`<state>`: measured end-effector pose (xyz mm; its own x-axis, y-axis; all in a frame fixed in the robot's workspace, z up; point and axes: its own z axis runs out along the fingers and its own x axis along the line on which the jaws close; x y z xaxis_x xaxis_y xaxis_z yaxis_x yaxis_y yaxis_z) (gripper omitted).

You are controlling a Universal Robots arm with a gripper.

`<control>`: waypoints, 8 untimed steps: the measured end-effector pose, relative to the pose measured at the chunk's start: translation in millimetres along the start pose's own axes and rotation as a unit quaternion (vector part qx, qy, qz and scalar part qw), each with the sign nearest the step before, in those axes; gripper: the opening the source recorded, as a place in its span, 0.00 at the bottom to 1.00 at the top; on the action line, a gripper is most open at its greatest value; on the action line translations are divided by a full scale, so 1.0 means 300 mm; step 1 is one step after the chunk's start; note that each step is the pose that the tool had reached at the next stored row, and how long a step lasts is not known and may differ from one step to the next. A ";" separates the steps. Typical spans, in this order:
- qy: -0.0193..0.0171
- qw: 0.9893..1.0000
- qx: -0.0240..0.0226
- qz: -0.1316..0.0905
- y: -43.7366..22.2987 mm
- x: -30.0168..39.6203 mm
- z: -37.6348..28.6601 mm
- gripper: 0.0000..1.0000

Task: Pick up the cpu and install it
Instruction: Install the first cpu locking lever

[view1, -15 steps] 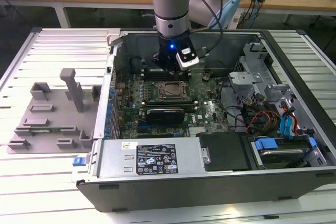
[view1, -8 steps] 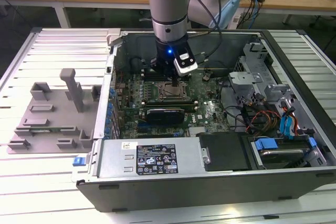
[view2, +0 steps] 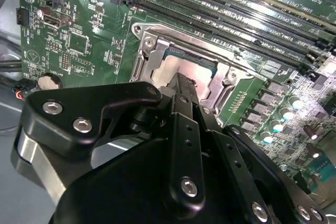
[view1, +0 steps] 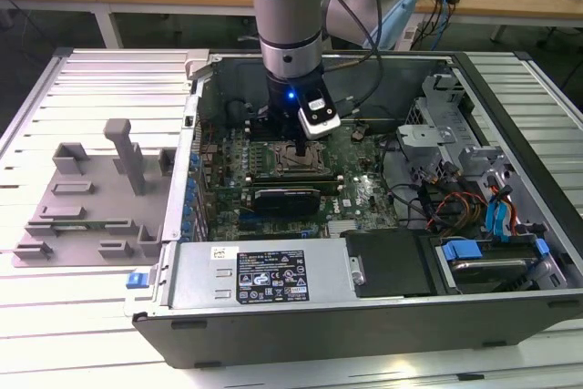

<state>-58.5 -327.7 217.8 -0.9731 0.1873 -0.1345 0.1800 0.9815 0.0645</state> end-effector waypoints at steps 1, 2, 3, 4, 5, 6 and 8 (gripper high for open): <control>0.000 1.000 0.000 0.000 0.000 -0.001 -0.007 0.11; 0.000 1.000 0.000 0.000 0.002 -0.003 -0.022 0.11; 0.000 1.000 0.000 0.000 0.002 -0.005 -0.034 0.11; 0.000 1.000 0.000 0.000 0.003 -0.007 -0.048 0.11; 0.000 1.000 0.000 0.000 0.005 -0.011 -0.077 0.11; 0.000 1.000 0.000 0.000 0.006 -0.012 -0.090 0.11; 0.000 1.000 0.000 0.000 0.006 -0.013 -0.091 0.11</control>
<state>-58.5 -327.7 245.5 -0.9730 0.1873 -0.1346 0.1799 0.9815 0.0649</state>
